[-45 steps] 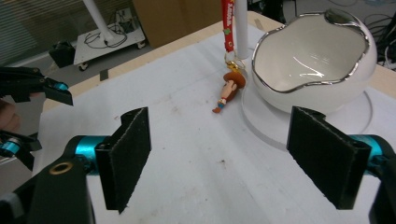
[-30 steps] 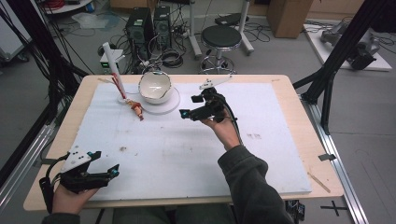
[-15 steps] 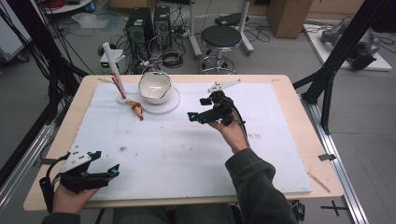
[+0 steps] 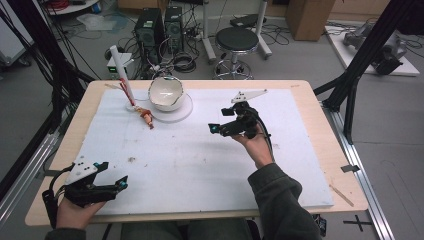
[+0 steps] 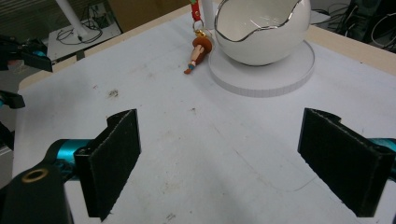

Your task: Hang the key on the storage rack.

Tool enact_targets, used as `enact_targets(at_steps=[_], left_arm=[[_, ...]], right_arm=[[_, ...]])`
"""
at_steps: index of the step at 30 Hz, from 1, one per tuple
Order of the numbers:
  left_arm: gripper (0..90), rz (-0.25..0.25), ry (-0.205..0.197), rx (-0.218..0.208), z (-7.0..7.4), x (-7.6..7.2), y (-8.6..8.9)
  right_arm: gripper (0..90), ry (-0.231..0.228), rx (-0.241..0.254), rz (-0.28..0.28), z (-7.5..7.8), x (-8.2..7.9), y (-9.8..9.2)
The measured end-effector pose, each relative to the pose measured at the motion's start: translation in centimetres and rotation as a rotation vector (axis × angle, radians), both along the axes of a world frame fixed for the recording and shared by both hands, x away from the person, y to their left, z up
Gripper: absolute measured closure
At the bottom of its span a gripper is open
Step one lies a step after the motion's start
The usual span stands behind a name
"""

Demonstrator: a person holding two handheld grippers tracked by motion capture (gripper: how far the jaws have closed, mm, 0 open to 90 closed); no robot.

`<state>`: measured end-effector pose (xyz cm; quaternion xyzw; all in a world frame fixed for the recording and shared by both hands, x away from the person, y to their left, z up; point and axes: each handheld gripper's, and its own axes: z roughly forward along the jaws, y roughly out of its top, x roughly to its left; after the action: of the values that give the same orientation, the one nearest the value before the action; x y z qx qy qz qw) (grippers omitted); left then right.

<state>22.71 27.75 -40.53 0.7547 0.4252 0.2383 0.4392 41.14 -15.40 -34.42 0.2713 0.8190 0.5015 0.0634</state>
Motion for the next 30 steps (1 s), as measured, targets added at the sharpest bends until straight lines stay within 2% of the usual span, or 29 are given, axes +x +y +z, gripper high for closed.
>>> enact_targets(at_steps=[22, 27, 30], left_arm=[[17.9, -0.007, 0.007, 0.001, 0.0, 0.2, -0.3], [17.9, -0.006, 0.007, 0.000, 0.0, 0.2, -0.3], [17.9, -0.009, 0.007, 0.002, 0.0, 0.3, -0.3]], right_arm=[[12.3, -0.003, -0.022, -0.024, -1.3, -2.0, -3.0], [12.0, 0.015, -0.031, -0.035, -1.6, -2.4, -3.7], [12.0, 0.005, -0.032, -0.044, -1.7, -2.7, -4.3]])
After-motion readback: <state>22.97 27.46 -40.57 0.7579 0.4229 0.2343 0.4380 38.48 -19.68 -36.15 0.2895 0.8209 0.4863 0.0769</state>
